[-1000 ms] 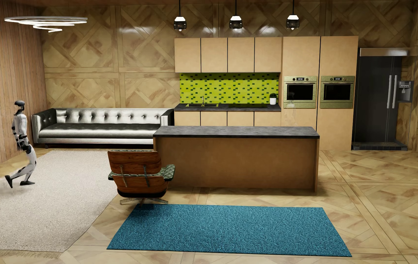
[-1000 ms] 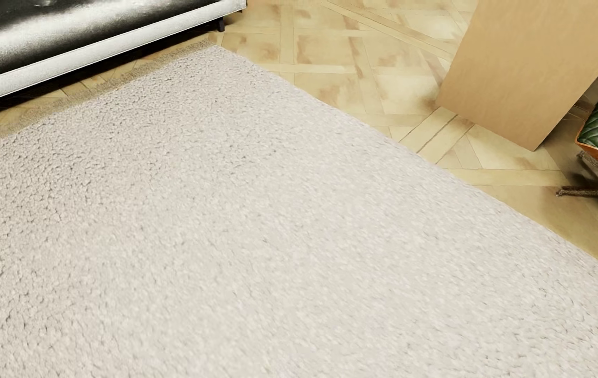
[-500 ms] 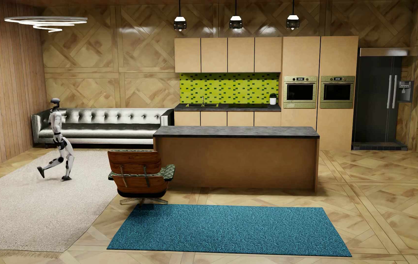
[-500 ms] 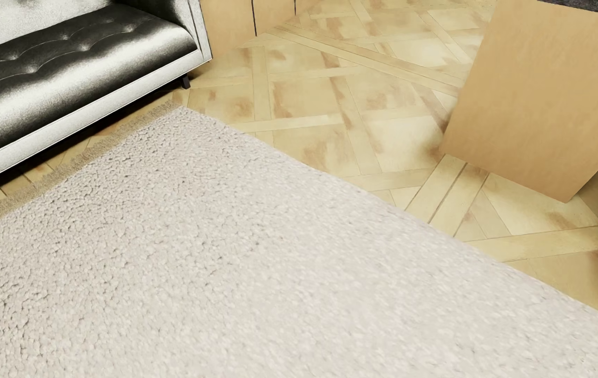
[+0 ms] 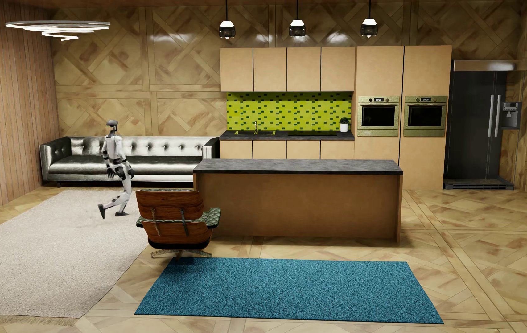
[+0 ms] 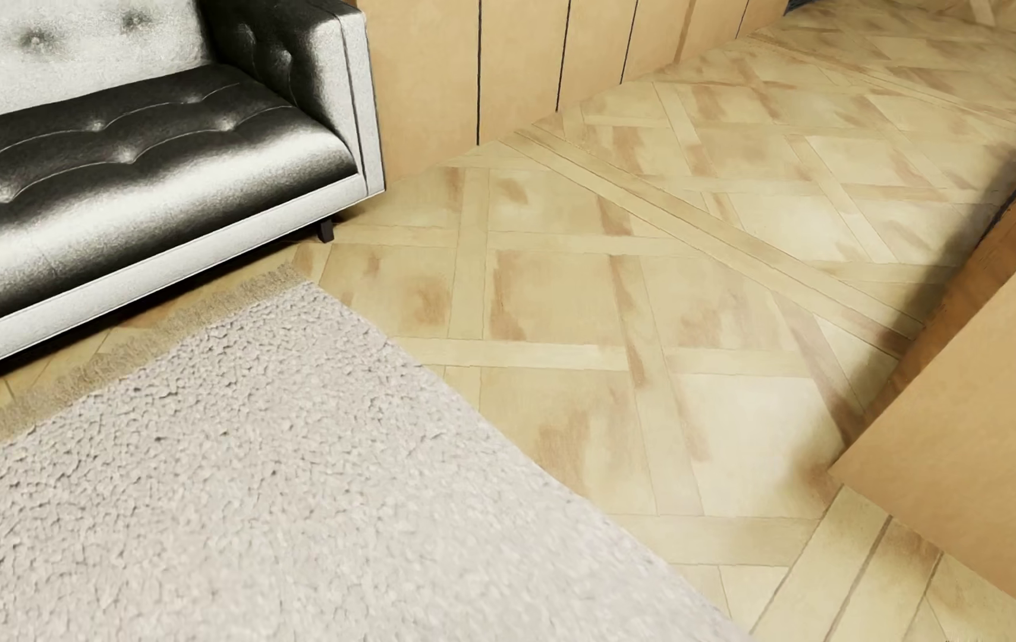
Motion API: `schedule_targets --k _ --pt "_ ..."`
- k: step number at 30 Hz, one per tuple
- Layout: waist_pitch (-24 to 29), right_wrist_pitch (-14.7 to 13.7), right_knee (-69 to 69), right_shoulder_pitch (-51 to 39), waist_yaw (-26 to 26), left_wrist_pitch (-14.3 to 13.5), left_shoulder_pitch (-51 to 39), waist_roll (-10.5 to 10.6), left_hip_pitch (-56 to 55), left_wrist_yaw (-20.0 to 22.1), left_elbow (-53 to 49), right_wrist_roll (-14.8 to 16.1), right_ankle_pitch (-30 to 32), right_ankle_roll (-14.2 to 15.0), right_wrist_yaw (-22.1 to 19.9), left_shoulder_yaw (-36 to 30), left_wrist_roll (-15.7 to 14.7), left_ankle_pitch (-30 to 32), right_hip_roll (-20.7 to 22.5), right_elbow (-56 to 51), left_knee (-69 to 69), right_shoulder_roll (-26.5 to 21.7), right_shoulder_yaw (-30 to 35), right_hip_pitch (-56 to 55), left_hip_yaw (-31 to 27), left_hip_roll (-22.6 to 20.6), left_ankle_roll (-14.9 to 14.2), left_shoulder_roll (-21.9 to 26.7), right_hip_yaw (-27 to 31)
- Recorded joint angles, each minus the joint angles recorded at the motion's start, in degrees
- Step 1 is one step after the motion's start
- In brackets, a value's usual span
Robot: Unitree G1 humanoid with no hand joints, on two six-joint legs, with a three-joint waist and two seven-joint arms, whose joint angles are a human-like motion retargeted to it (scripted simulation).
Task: Walk around the counter
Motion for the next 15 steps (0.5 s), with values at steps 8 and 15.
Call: schedule_targets --k 8,15 --pt "0.2 0.0 -49.1 8.1 -16.5 0.0 -5.6 4.8 27.9 0.0 -15.2 0.0 -10.6 0.0 0.0 6.1 0.0 -4.9 4.3 5.6 -11.4 -1.8 8.2 -23.3 0.0 2.5 0.0 3.6 0.0" --pt "1.7 0.0 -45.2 6.5 -6.0 0.0 -1.5 7.5 2.1 0.0 -6.4 0.0 -7.3 0.0 0.0 2.5 0.0 -1.9 10.9 7.0 26.3 -2.5 8.1 -2.9 0.0 6.9 0.0 1.5 0.0"
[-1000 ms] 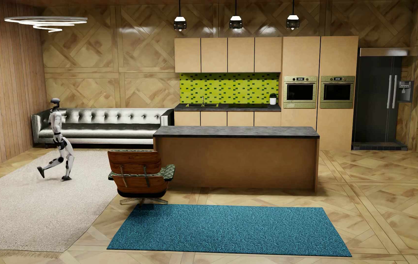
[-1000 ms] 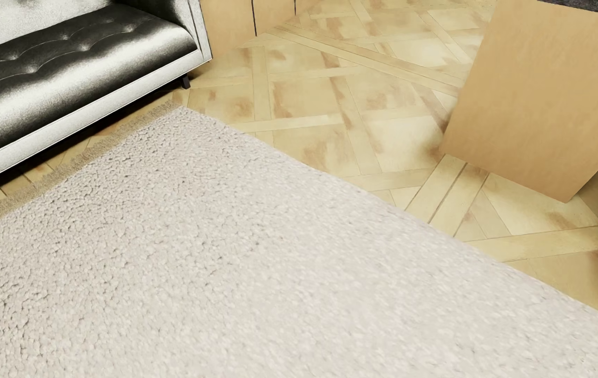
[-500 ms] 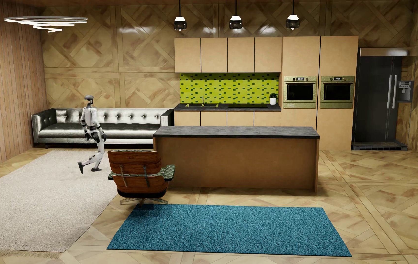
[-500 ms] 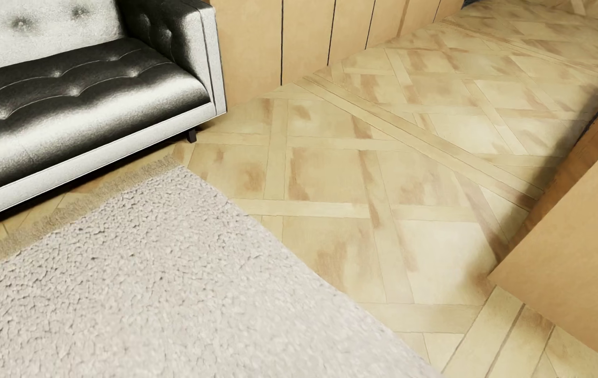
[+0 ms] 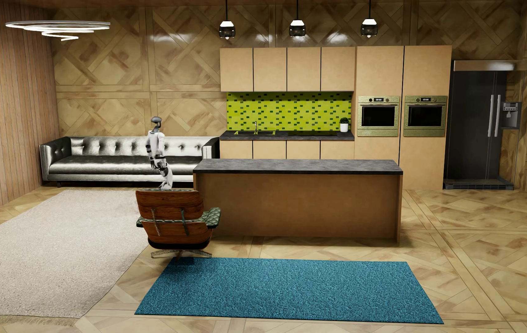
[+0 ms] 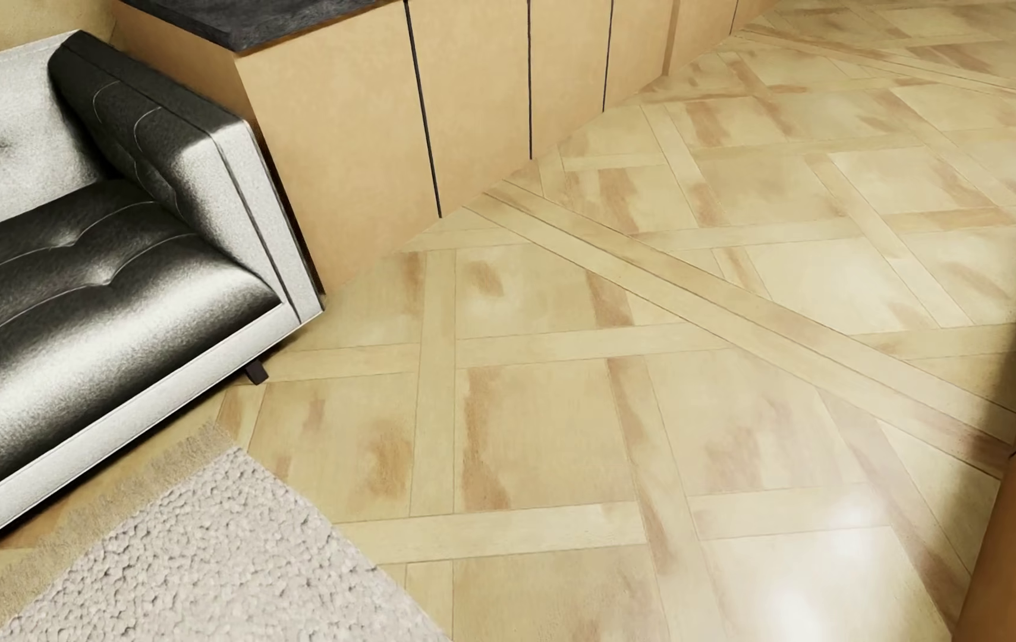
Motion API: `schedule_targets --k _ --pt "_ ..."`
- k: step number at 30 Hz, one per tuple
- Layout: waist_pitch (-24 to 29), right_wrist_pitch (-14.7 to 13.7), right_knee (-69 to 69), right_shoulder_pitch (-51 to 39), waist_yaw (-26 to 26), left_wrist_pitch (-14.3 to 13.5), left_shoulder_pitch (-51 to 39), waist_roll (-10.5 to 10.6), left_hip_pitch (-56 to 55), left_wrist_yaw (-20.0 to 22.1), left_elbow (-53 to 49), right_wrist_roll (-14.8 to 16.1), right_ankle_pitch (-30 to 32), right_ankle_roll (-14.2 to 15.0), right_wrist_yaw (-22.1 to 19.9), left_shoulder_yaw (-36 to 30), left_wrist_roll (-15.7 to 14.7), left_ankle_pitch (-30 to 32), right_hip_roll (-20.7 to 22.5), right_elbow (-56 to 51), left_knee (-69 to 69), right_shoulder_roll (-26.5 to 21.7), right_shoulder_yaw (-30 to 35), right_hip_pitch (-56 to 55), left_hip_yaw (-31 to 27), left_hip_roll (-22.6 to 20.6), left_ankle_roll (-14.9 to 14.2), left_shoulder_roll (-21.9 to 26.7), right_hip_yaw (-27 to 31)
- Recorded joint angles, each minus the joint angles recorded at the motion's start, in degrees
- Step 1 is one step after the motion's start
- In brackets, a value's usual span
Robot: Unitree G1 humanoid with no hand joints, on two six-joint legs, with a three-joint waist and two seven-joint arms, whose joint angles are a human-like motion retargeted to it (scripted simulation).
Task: Walk around the counter
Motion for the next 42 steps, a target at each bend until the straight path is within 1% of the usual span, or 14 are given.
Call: schedule_targets --k 6,9,12,15,20,21,22,24,28,31,36,38,40,42 --pt "-2.9 0.0 -4.3 -6.9 11.8 0.0 6.3 -5.6 -14.0 0.0 0.8 0.0 -18.5 0.0 0.0 2.8 0.0 6.3 -3.3 -7.6 -37.4 -1.9 -7.3 18.6 0.0 1.4 0.0 1.5 0.0" --pt "-2.2 0.0 20.7 -5.8 14.2 0.0 6.3 -10.3 -13.0 0.0 5.0 0.0 3.7 0.0 0.0 2.6 0.0 8.4 -6.3 -7.5 -22.5 0.5 -9.1 15.4 0.0 -1.1 0.0 1.6 0.0" --pt "-0.9 0.0 38.8 -5.4 6.7 0.0 4.6 -9.0 -1.6 0.0 5.9 0.0 14.6 0.0 0.0 1.5 0.0 3.1 -7.1 -5.5 -24.3 2.0 -4.2 -1.7 0.0 0.7 0.0 -0.5 0.0" --pt "-1.1 0.0 22.3 -1.8 -2.7 0.0 4.9 -5.8 13.9 0.0 -1.4 0.0 17.4 0.0 0.0 0.3 0.0 -2.4 -7.3 -2.3 -33.3 3.2 -2.9 -18.4 0.0 3.0 0.0 -0.4 0.0" --pt "-1.8 0.0 -2.8 6.0 -19.8 0.0 0.9 -4.1 31.0 0.0 -8.5 0.0 -8.1 0.0 0.0 -0.5 0.0 -5.5 -14.5 0.8 -36.8 0.2 -2.5 -31.4 0.0 4.2 0.0 3.7 0.0" --pt "-2.3 0.0 -0.3 7.6 -21.2 0.0 0.2 -2.9 33.0 0.0 -7.6 0.0 2.7 0.0 0.0 0.0 0.0 -1.6 -15.1 2.7 -36.0 0.0 -2.4 -33.9 0.0 5.4 0.0 3.6 0.0" --pt "-2.9 0.0 5.4 8.2 -20.7 0.0 0.3 -1.1 33.3 0.0 -6.8 0.0 15.7 0.0 0.0 1.5 0.0 5.4 -13.5 4.3 -33.3 -0.1 -0.6 -37.1 0.0 7.0 0.0 3.2 0.0" --pt "-3.0 0.0 12.8 6.8 -17.2 0.0 1.1 1.4 27.4 0.0 -3.0 0.0 16.1 0.0 0.0 2.0 0.0 21.0 -7.6 7.1 -18.9 0.0 3.0 -35.4 0.0 7.5 0.0 1.8 0.0" --pt "-0.4 0.0 6.9 1.5 -7.3 0.0 1.8 0.4 4.1 0.0 -0.6 0.0 5.2 0.0 0.0 -2.1 0.0 1.6 2.0 0.5 8.1 0.4 -1.5 -13.7 0.0 2.8 0.0 0.9 0.0" --pt "0.9 0.0 -3.2 -3.1 3.0 0.0 3.8 -3.2 -7.2 0.0 -1.3 0.0 -7.3 0.0 0.0 -2.6 0.0 -1.5 -0.9 -10.6 -10.5 -0.4 -8.9 6.3 0.0 -0.7 0.0 0.8 0.0" --pt "-2.1 0.0 -7.0 -11.8 12.1 0.0 6.2 -3.8 -16.5 0.0 -2.0 0.0 -20.5 0.0 0.0 -0.6 0.0 -0.1 -6.5 -20.9 -39.8 -1.4 -14.9 23.8 0.0 3.9 0.0 0.7 0.0" --pt "-3.4 0.0 0.3 -9.9 13.5 0.0 6.1 -5.6 -19.8 0.0 1.5 0.0 -12.2 0.0 0.0 -0.9 0.0 4.6 -9.6 -20.6 -28.0 -0.1 -16.9 26.2 0.0 2.0 0.0 0.5 0.0" --pt "-3.3 0.0 18.3 -7.0 11.7 0.0 4.8 -8.1 -16.2 0.0 6.6 0.0 8.6 0.0 0.0 -1.9 0.0 2.7 -11.9 -14.5 -19.2 1.9 -14.6 22.1 0.0 -2.8 0.0 0.2 0.0" --pt "-2.6 0.0 41.0 -6.7 8.1 0.0 2.9 -7.6 -6.8 0.0 7.1 0.0 11.1 0.0 0.0 -1.7 0.0 -1.2 -10.9 -8.5 -21.6 1.8 -7.3 9.6 0.0 -5.7 0.0 -0.6 0.0"
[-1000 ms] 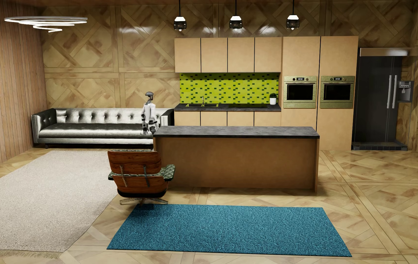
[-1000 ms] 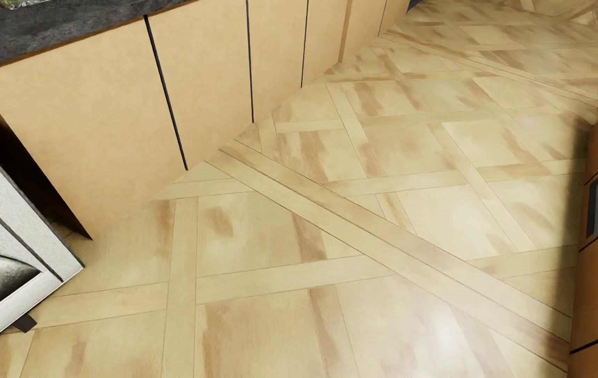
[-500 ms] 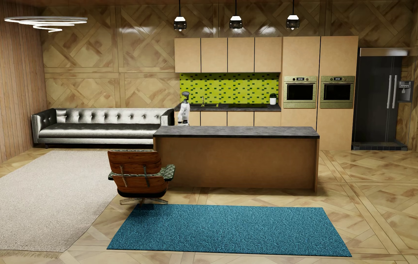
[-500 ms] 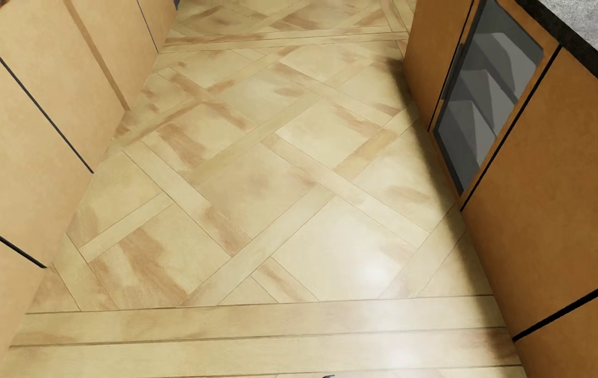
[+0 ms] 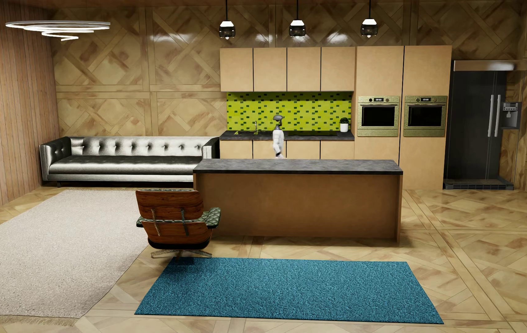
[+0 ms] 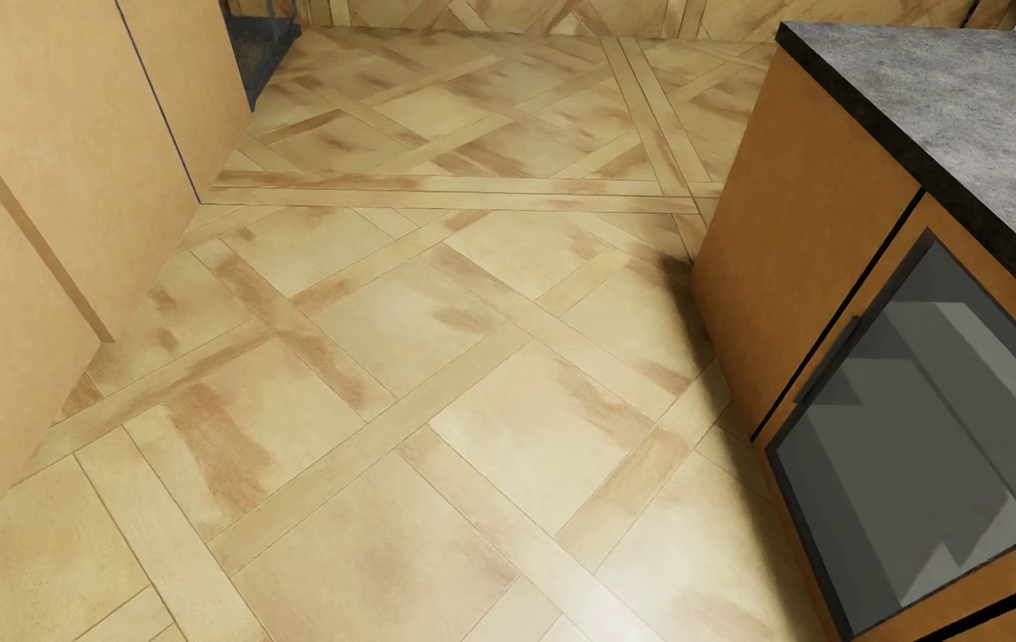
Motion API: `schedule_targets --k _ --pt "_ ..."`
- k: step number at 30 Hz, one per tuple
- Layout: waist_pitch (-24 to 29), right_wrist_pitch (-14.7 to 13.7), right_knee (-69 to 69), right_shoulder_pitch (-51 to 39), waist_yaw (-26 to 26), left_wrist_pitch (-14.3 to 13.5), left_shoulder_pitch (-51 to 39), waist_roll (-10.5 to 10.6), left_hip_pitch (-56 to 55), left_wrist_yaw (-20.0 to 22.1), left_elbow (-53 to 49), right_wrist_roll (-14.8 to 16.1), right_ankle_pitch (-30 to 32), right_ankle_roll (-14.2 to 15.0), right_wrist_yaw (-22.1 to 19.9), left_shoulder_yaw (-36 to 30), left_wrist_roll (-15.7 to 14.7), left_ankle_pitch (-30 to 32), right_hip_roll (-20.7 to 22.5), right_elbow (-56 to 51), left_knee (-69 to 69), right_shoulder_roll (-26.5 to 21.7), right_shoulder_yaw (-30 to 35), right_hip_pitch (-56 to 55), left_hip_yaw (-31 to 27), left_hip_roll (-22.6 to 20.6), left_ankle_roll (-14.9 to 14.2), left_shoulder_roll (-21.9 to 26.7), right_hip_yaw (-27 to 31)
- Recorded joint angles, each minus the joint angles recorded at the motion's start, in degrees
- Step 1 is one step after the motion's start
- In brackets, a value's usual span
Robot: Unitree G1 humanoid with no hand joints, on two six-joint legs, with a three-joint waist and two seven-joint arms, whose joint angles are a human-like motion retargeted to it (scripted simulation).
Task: Walk around the counter
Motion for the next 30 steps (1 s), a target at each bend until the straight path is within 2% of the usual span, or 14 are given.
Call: schedule_targets --k 3,6,8,9,10,11,12,14,17,22,24,25,26,30 --pt "1.0 0.0 1.1 4.6 -10.1 0.0 -2.2 3.7 16.9 0.0 -6.7 0.0 -1.5 0.0 0.0 0.5 0.0 0.0 3.6 7.0 -10.0 0.0 4.9 -17.1 0.0 -0.2 0.0 0.3 0.0" --pt "1.1 0.0 -31.7 10.6 -18.3 0.0 -6.1 5.4 28.6 0.0 -14.9 0.0 7.2 0.0 0.0 2.6 0.0 -0.2 3.6 9.0 -16.1 -1.1 5.5 -27.8 0.0 1.2 0.0 1.6 0.0" --pt "0.2 0.0 -45.9 13.2 -21.2 0.0 -9.2 4.7 34.0 0.0 -18.7 0.0 -22.6 0.0 0.0 4.1 0.0 -1.3 1.6 9.7 -17.3 -1.2 6.4 -30.3 0.0 1.5 0.0 2.7 0.0" --pt "-1.3 0.0 -45.2 13.9 -23.5 0.0 -9.7 5.1 34.0 0.0 -19.8 0.0 -30.0 0.0 0.0 5.7 0.0 -1.3 0.5 11.9 -15.3 -0.5 6.0 -32.8 0.0 3.5 0.0 2.8 0.0" --pt "-1.1 0.0 -45.0 14.6 -24.8 0.0 -9.6 5.2 35.9 0.0 -19.9 0.0 -25.2 0.0 0.0 7.6 0.0 0.9 0.2 13.3 -13.9 0.0 5.5 -34.9 0.0 4.7 0.0 2.3 0.0" --pt "-1.4 0.0 -41.8 15.3 -25.2 0.0 -8.8 6.1 36.7 0.0 -19.5 0.0 -10.9 0.0 0.0 9.0 0.0 5.3 1.1 14.5 -10.4 0.4 5.1 -36.9 0.0 6.6 0.0 1.6 0.0" --pt "-2.2 0.0 -38.7 15.3 -23.9 0.0 -8.0 7.8 34.8 0.0 -18.1 0.0 1.4 0.0 0.0 9.4 0.0 12.5 3.8 15.0 -3.7 0.6 6.3 -38.1 0.0 8.8 0.0 0.9 0.0" --pt "-0.9 0.0 -31.6 13.3 -19.9 0.0 -5.9 9.7 27.0 0.0 -13.3 0.0 4.3 0.0 0.0 8.2 0.0 23.5 8.9 15.6 17.3 0.5 6.7 -34.3 0.0 10.7 0.0 -0.6 0.0" --pt "1.4 0.0 -38.1 7.4 -12.8 0.0 -4.4 7.7 10.1 0.0 -7.6 0.0 -5.3 0.0 0.0 1.7 0.0 4.1 11.7 11.8 34.6 0.5 3.2 -17.0 0.0 8.3 0.0 -0.7 0.0" --pt "0.8 0.0 -48.3 -2.0 1.1 0.0 2.8 3.6 -2.0 0.0 -6.4 0.0 -24.6 0.0 0.0 0.1 0.0 2.3 6.8 -5.2 -9.6 -2.5 -5.4 5.4 0.0 6.2 0.0 0.6 0.0" --pt "-1.2 0.0 -48.1 -5.9 3.3 0.0 4.3 4.2 -4.5 0.0 -5.0 0.0 -29.6 0.0 0.0 0.2 0.0 22.7 5.8 -8.3 -38.4 -3.2 -9.0 9.2 0.0 8.4 0.0 0.2 0.0" --pt "-0.7 0.0 -47.3 -7.3 4.0 0.0 4.2 4.4 -6.2 0.0 -3.1 0.0 -29.8 0.0 0.0 -0.4 0.0 14.9 4.7 -9.1 -37.9 -3.7 -9.2 11.9 0.0 9.0 0.0 -0.2 0.0" --pt "-0.3 0.0 -45.2 -7.2 4.8 0.0 4.5 4.6 -8.6 0.0 -2.1 0.0 -28.0 0.0 0.0 -0.7 0.0 -1.1 3.4 -9.1 -15.6 -3.8 -9.4 14.3 0.0 9.1 0.0 -0.3 0.0" --pt "-0.1 0.0 -9.2 -2.6 2.2 0.0 2.1 1.2 -2.6 0.0 3.9 0.0 -0.3 0.0 0.0 -2.9 0.0 -12.1 -0.9 -0.5 -2.0 0.0 -4.8 4.6 0.0 2.4 0.0 -0.2 0.0"
